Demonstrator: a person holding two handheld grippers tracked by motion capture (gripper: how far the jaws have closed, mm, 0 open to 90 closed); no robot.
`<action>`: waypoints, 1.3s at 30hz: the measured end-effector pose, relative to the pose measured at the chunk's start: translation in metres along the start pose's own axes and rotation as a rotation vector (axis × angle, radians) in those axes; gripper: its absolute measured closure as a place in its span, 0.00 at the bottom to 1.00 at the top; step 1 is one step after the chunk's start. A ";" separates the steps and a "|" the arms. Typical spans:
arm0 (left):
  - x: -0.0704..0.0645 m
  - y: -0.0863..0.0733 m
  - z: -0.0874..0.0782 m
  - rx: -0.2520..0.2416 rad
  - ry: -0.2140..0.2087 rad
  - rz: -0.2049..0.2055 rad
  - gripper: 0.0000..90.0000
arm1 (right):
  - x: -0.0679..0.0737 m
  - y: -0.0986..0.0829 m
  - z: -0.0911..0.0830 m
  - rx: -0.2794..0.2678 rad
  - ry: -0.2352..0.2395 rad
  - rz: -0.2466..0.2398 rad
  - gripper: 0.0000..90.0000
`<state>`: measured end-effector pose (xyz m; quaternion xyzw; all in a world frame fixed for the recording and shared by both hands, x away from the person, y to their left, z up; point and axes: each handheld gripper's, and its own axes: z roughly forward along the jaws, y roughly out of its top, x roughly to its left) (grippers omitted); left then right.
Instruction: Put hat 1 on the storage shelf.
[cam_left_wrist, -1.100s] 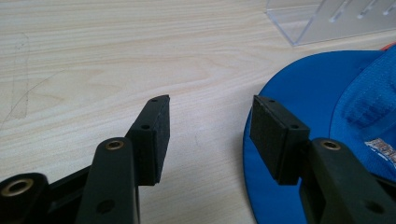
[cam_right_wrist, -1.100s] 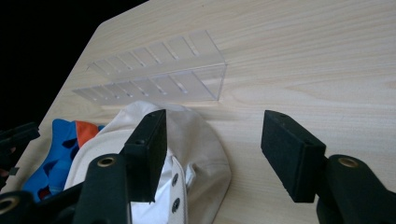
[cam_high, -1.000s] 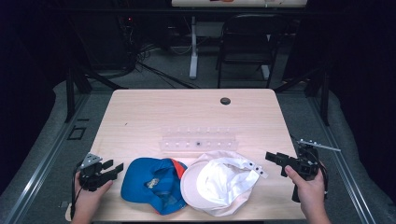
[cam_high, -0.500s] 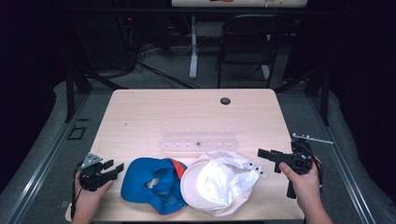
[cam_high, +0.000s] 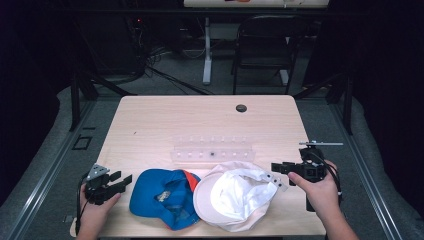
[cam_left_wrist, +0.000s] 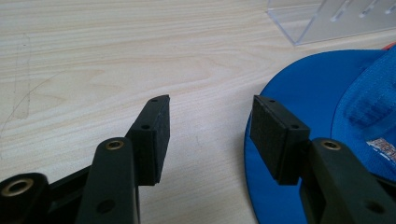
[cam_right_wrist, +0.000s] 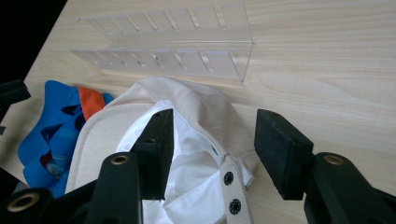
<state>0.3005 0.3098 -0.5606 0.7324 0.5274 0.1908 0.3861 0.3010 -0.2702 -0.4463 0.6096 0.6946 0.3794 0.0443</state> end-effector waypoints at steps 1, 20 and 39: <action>0.000 0.000 0.000 -0.002 -0.002 -0.001 0.54 | 0.001 0.003 -0.001 0.024 -0.021 -0.004 0.55; 0.001 0.000 0.001 -0.003 0.000 -0.004 0.54 | 0.000 0.017 0.013 0.265 -0.069 0.009 0.55; 0.002 -0.001 0.001 0.001 0.004 -0.003 0.54 | -0.004 0.009 0.048 0.472 -0.087 0.067 0.59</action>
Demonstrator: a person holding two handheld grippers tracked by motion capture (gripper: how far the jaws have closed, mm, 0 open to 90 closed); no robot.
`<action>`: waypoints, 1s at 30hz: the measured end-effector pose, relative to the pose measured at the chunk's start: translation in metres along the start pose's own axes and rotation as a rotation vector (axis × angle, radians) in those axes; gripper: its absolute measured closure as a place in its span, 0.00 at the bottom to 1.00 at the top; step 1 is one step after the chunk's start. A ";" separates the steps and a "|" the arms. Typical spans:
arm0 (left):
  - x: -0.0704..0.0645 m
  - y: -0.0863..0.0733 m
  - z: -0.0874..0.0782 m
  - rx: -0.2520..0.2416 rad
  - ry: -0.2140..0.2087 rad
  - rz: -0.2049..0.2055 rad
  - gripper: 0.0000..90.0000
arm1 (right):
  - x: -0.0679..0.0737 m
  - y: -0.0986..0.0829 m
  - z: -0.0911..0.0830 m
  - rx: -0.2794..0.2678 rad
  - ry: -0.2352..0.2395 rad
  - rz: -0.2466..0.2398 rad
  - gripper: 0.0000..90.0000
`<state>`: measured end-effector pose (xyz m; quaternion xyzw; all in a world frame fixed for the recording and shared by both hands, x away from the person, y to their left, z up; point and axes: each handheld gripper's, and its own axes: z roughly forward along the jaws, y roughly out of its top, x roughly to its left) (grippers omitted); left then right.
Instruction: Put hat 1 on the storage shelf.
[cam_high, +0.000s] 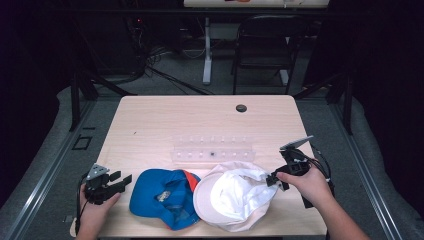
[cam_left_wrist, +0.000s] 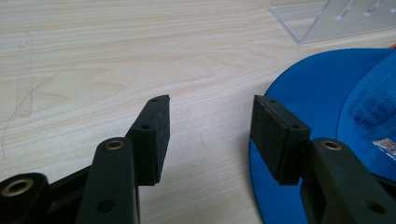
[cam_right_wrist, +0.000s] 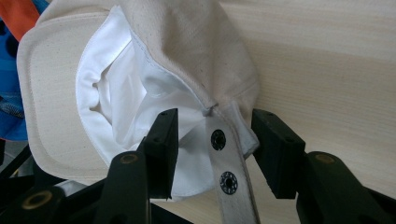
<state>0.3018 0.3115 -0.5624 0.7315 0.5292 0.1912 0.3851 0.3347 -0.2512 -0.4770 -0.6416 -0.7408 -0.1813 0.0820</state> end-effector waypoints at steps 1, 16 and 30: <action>0.000 0.000 0.000 0.000 0.000 0.000 0.54 | 0.000 0.000 0.003 0.004 0.008 0.009 0.59; 0.000 0.000 0.000 0.001 0.001 0.002 0.54 | 0.006 0.001 0.004 0.051 0.000 0.035 0.85; 0.000 0.000 0.000 -0.002 0.002 -0.002 0.54 | 0.033 0.008 -0.016 0.066 -0.022 0.002 0.90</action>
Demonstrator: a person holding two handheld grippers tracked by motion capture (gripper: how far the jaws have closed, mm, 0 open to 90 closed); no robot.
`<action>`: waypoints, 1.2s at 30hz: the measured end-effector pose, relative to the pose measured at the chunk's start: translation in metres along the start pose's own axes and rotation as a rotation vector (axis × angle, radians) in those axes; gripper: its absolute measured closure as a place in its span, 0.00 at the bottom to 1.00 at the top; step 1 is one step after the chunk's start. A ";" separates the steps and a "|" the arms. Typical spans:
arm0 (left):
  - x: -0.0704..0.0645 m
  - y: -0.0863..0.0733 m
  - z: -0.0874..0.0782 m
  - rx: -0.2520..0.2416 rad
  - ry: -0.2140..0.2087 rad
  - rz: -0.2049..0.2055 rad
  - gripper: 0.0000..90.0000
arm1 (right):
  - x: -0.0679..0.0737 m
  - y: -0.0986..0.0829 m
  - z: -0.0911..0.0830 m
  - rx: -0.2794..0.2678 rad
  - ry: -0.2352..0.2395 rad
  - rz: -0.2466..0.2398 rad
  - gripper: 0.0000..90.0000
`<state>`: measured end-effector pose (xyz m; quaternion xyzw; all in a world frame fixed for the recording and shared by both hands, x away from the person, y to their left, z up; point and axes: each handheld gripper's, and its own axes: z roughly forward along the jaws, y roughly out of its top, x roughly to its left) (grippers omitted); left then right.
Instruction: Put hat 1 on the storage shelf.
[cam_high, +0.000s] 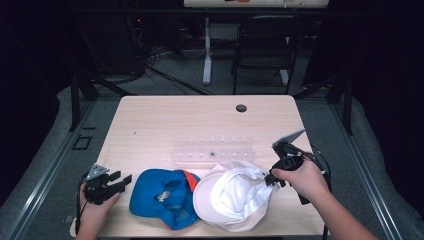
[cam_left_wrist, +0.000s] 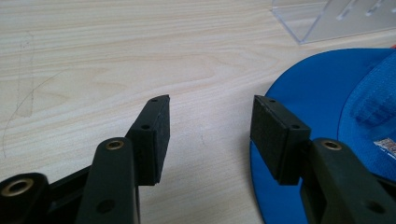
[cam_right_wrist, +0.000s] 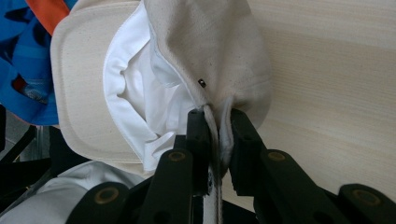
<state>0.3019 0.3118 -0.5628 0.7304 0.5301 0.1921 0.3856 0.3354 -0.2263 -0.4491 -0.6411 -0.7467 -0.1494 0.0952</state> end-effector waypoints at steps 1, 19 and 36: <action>0.000 0.000 0.000 0.000 0.000 -0.001 0.54 | 0.002 0.002 -0.004 0.016 -0.001 -0.013 0.90; 0.001 0.000 -0.001 0.000 0.000 -0.003 0.54 | 0.052 0.017 -0.053 0.014 -0.026 -0.047 0.90; 0.001 0.000 -0.001 0.004 0.000 -0.001 0.54 | 0.068 0.024 -0.077 0.041 0.063 -0.047 0.91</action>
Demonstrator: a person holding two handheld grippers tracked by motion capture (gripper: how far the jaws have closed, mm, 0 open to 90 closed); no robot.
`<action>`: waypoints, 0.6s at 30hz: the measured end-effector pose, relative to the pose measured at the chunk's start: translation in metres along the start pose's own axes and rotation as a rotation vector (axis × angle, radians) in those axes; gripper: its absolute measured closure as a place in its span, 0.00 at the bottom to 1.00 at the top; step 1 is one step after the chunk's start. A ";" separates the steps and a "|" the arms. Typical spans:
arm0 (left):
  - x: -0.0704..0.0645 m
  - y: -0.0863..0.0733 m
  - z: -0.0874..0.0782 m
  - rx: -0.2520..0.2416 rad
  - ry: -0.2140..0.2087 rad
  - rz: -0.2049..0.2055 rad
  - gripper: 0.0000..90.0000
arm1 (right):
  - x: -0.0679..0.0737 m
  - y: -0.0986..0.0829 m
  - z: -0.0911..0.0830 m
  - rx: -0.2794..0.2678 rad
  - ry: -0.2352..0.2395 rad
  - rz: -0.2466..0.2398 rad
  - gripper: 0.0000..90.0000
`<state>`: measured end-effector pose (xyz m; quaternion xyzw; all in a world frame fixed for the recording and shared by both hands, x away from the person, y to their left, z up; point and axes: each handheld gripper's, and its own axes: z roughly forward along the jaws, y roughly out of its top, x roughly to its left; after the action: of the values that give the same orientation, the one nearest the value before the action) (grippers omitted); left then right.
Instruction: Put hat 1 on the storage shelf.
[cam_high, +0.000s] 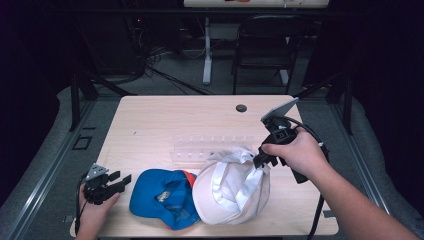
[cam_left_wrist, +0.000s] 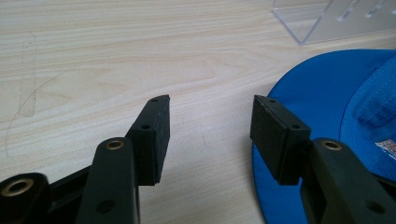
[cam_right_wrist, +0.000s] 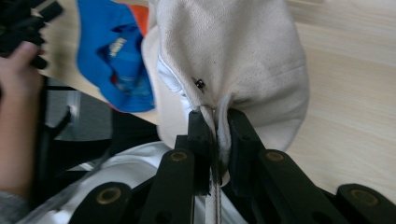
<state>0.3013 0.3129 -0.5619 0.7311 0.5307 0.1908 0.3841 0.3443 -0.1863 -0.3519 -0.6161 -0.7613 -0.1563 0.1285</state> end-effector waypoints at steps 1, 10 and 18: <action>0.000 0.000 0.000 0.000 0.000 0.000 0.54 | 0.000 0.000 -0.001 -0.007 0.028 0.014 0.91; -0.001 0.000 0.001 -0.007 0.003 0.001 0.54 | -0.013 -0.005 -0.005 -0.019 0.284 0.102 0.91; -0.001 0.000 0.001 -0.010 0.003 -0.001 0.54 | -0.022 -0.011 -0.007 -0.027 0.498 0.118 0.91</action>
<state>0.3013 0.3121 -0.5624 0.7286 0.5307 0.1942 0.3871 0.3384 -0.2112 -0.3545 -0.6037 -0.6667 -0.3055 0.3125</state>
